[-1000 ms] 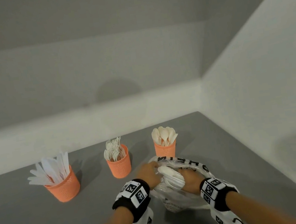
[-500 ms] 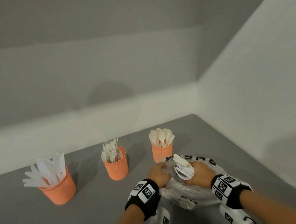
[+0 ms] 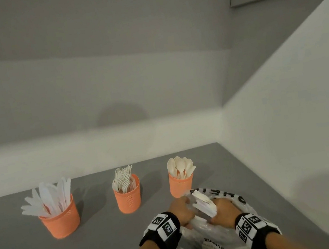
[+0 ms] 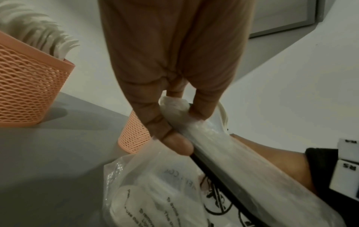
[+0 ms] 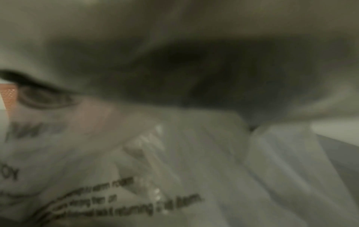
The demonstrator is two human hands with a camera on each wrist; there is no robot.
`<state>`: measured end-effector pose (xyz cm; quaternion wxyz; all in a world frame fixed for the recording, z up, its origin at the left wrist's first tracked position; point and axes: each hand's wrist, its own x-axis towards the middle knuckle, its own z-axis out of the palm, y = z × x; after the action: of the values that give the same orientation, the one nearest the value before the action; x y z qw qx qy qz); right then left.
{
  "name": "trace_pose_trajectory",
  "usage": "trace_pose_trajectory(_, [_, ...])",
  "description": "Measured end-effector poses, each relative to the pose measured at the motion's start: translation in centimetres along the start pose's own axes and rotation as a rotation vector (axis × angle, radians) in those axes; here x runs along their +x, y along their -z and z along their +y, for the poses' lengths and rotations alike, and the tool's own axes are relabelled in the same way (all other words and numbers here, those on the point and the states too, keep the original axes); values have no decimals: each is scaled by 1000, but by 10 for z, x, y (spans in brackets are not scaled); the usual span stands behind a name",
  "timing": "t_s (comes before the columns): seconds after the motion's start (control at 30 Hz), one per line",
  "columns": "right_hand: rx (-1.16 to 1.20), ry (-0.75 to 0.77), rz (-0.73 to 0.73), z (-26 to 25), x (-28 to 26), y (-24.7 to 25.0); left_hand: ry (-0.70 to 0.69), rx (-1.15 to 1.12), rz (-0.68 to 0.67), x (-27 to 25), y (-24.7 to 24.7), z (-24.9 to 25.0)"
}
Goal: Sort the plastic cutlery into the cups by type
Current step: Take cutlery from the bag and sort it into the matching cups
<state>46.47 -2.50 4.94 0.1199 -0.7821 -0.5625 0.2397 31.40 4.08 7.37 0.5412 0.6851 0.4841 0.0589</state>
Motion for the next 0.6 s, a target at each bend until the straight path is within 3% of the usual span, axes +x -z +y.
trace_pose_trajectory(0.17, [65, 3, 14, -3, 0, 18, -29, -6, 6, -3, 1, 7])
trace_pose_trajectory(0.4, [567, -10, 176, -39, -3, 66, -60, -21, -87, -6, 0, 9])
trace_pose_trajectory(0.47, [689, 1, 236, -55, 0, 80, -153, 75, 28, -8, 10, 10])
trace_pose_trajectory(0.53, [845, 37, 269, -75, 5, 88, -217, -152, 196, -13, 24, 8])
trace_pose_trajectory(0.6, [974, 87, 302, -100, 10, 89, -140, -560, 229, -21, 40, 3])
